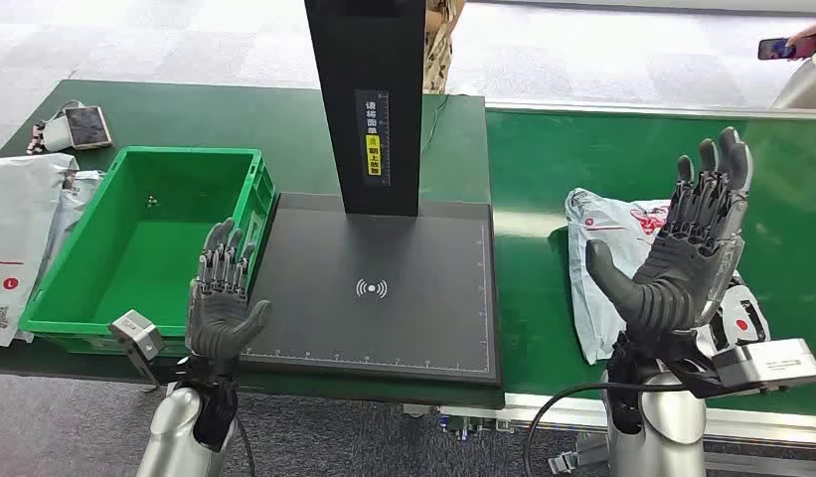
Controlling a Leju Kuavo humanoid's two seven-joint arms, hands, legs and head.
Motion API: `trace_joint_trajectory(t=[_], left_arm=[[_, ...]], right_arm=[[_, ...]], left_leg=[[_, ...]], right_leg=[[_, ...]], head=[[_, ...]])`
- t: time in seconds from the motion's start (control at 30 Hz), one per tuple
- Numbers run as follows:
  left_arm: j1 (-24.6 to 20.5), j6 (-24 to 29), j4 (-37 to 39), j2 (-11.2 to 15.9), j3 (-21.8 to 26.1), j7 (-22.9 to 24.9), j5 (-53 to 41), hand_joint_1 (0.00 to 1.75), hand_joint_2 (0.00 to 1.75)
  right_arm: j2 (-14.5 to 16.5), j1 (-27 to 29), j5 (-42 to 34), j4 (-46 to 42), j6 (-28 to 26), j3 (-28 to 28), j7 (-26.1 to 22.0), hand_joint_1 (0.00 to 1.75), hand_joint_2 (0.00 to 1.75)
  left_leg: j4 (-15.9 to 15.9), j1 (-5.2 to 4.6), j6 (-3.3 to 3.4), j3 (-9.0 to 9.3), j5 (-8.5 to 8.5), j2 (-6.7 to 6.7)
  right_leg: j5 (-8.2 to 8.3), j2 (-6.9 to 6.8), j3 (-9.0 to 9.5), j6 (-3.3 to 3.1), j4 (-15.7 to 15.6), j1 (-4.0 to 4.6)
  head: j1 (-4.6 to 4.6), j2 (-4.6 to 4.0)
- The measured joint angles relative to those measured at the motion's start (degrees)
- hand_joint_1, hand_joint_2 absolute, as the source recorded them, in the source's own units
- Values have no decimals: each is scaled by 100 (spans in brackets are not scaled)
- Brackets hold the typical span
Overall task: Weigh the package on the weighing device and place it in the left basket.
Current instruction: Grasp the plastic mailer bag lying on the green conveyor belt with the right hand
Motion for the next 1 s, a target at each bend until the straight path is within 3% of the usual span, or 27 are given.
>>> trace_joint_trajectory(t=[0.23,0.7,0.77,0.87,1.0], left_arm=[[24,-28,-97,-15,28,90,2,0,175],[95,-99,-242,-18,92,138,-6,0,175],[95,-107,-242,-18,98,127,-17,0,175],[98,-109,-255,-18,107,114,-49,0,175],[158,-62,-368,-10,129,162,-3,0,175]], right_arm=[[-60,-245,171,299,12,-86,457,0,175],[-155,-415,482,847,130,-290,687,0,175],[-197,-480,779,1010,120,-322,1034,0,175],[-339,-745,1709,1578,-55,-380,1997,0,175],[-765,-1459,3100,3015,-209,-435,3142,0,175]], left_leg=[[0,0,1,0,1,0],[0,0,0,0,0,0],[0,0,1,0,1,0],[0,0,3,0,2,0],[4,-5,11,-1,8,-2]], right_leg=[[1,0,1,0,0,0],[0,0,0,0,0,1],[1,0,0,0,0,1],[4,0,2,2,0,-1],[12,-2,5,10,0,-6]], head=[[-1,0],[0,0],[0,0],[-1,0],[1,0]])
